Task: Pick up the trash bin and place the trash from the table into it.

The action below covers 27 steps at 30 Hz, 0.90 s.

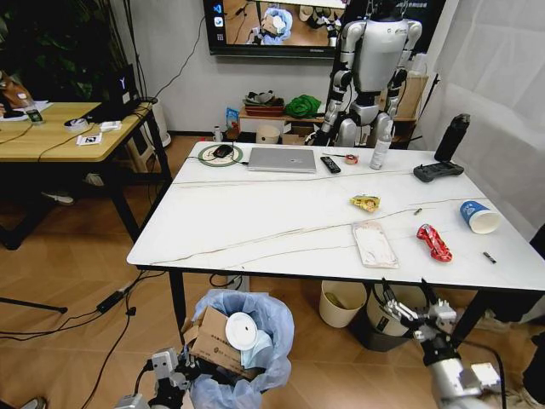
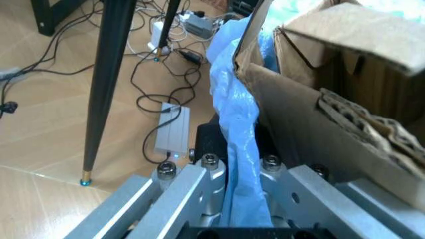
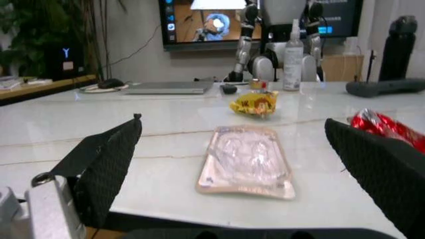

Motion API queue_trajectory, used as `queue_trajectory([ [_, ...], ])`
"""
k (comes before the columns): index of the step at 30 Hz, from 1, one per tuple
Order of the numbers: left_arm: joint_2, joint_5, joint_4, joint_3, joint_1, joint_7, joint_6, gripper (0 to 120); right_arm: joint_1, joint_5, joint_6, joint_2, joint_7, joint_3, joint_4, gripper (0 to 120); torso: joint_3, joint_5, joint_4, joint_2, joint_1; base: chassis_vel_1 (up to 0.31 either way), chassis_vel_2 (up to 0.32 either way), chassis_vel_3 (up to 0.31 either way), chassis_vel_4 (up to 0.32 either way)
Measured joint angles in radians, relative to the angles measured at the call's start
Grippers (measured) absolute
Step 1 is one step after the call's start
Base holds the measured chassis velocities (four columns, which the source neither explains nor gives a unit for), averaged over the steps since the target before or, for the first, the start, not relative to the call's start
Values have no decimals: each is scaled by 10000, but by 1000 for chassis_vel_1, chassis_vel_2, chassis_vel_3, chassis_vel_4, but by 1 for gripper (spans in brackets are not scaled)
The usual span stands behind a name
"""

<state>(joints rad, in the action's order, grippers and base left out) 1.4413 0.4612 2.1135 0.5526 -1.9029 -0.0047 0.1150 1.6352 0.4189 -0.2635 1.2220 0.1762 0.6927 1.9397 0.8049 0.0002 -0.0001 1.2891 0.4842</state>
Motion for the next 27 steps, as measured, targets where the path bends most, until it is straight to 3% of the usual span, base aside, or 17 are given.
queue_trajectory([
  [2,-28,-39,57,131,-7,-35,52,0,-272,-272,523,-798,-497,-109,238,100,0,-1,-1,0,0,0,0,0,0],
  [9,11,-58,261,375,-217,-42,60,0,-1137,-688,2013,-2315,-2062,-1040,672,100,0,1,2,0,2,0,0,0,0],
  [20,174,-134,308,356,-282,-42,136,0,-2305,-559,3625,-2999,-1989,-2298,144,100,1,-1,1,0,2,0,0,0,0],
  [27,233,-175,325,358,-250,-44,165,0,-2578,-687,4059,-3178,-1930,-2420,-234,100,0,-1,-1,0,1,0,0,0,0],
])
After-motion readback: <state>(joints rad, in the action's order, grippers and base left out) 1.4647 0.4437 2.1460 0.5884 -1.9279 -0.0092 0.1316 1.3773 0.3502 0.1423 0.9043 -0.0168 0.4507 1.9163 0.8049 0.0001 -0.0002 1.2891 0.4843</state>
